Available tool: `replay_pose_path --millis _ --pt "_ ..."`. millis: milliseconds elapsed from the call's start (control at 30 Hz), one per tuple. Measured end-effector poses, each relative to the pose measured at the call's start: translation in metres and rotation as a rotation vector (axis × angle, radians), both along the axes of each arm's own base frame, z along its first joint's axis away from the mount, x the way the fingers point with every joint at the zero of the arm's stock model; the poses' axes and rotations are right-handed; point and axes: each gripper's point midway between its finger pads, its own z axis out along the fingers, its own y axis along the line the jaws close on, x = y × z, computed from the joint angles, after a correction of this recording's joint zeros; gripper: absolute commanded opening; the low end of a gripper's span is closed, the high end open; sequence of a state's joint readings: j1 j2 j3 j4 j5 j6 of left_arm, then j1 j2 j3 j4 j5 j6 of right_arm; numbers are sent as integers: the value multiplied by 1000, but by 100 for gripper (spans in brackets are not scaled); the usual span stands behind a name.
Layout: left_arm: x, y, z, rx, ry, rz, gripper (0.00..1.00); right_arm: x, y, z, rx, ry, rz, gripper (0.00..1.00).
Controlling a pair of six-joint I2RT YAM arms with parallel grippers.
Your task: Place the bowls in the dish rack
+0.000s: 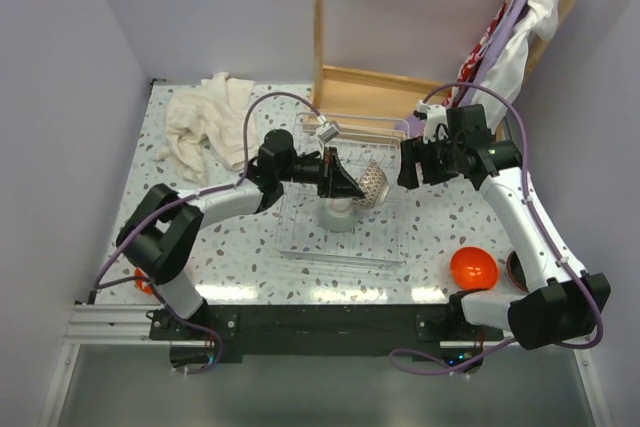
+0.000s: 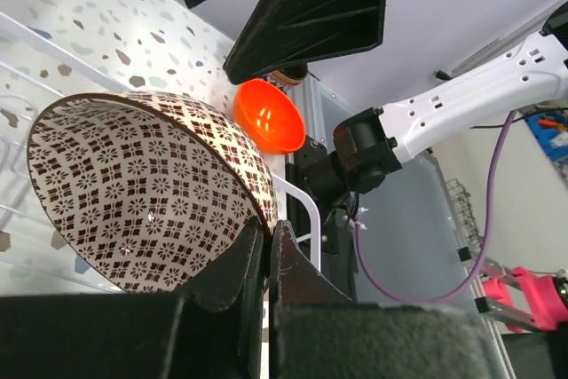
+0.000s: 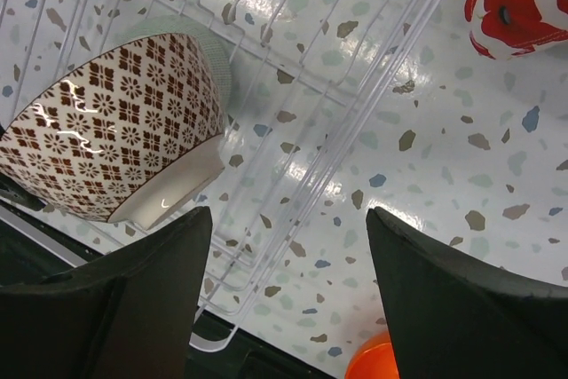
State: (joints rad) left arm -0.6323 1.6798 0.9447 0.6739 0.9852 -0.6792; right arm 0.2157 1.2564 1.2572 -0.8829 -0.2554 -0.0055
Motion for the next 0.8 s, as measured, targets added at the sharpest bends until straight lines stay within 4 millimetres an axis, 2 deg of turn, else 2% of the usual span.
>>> replay_pose_path --millis 133,300,367,400,533,633,800 --pt "-2 -1 -7 -15 56 -27 0 -2 -2 -2 -19 1 19 69" --pt "-7 -2 -15 -29 102 -56 0 -4 -4 -5 -41 2 50 55" --pt "-9 -1 -19 -28 120 -64 0 -8 -4 -11 -48 15 68 49" --pt "-10 0 -22 -26 126 -68 0 -10 -4 -14 -52 24 79 40" --pt "-16 5 -37 0 169 -66 0 -24 -3 -33 -59 75 149 22" --pt "-16 7 -45 19 188 -56 0 -30 -1 -41 -66 83 213 14" --pt "-10 12 -55 50 215 -22 0 -45 13 -57 -95 83 372 7"
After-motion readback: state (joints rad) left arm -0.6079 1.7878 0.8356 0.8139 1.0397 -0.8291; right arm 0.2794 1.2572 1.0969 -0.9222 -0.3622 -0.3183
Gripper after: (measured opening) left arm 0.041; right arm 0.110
